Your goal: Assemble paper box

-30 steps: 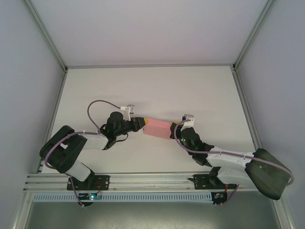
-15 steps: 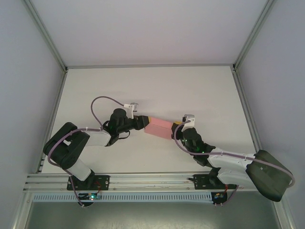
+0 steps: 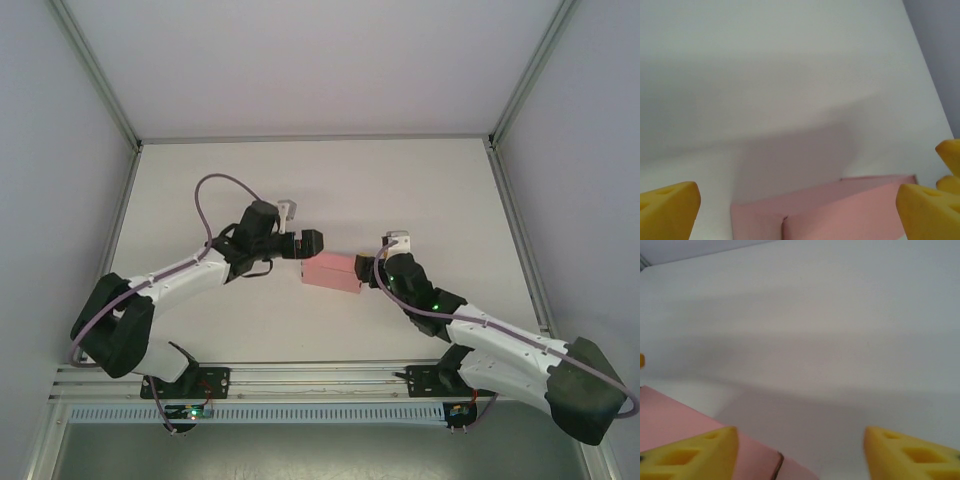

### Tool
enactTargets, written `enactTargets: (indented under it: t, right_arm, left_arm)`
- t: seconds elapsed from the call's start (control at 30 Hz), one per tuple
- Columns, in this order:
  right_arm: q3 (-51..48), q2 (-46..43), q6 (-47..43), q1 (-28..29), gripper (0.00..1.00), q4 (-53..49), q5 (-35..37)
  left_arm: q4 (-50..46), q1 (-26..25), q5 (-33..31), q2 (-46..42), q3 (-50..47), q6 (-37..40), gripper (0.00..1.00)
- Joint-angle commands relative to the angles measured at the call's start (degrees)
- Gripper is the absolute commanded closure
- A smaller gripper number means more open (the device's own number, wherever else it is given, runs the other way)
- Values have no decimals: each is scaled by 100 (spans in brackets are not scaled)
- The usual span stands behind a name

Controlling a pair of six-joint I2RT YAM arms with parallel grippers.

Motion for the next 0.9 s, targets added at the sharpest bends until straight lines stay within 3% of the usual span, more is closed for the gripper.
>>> enactTargets:
  t: [0.0, 0.03, 0.17, 0.3, 0.4, 0.57, 0.73, 0.87]
  right_arm:
    - [385, -73, -971, -382, 16, 75, -1203]
    - [482, -42, -1341, -539, 3, 99, -1887]
    - [979, 281, -3128, -801, 2, -301, -3705]
    - [1689, 873, -5218, -796, 2, -1475, -4518]
    - [2206, 1452, -6038, -798, 2, -1974, -4627]
    - [3123, 2505, -6682, -806, 2, -2950, -4731]
    - [3759, 3402, -6822, -759, 2, -3653, -4618]
    - [4137, 3929, -6832, -744, 9, -4063, -4428]
  left_arm:
    - [-1105, -23, -875, -230, 650, 245, 0]
    - [-1456, -19, -1222, -234, 900, 308, 0]
    - [-2355, 115, -2283, -211, 1433, 252, 0]
    - [-2951, 500, -2571, -126, 1633, 84, 0]
    - [-2847, 739, -2629, -230, 1395, -53, 0]
    - [-2731, 924, -2940, -431, 1029, -72, 0]
    - [-2712, 1047, -3115, -622, 755, 7, 0]
    - [-2696, 1109, -3130, -667, 579, -21, 0]
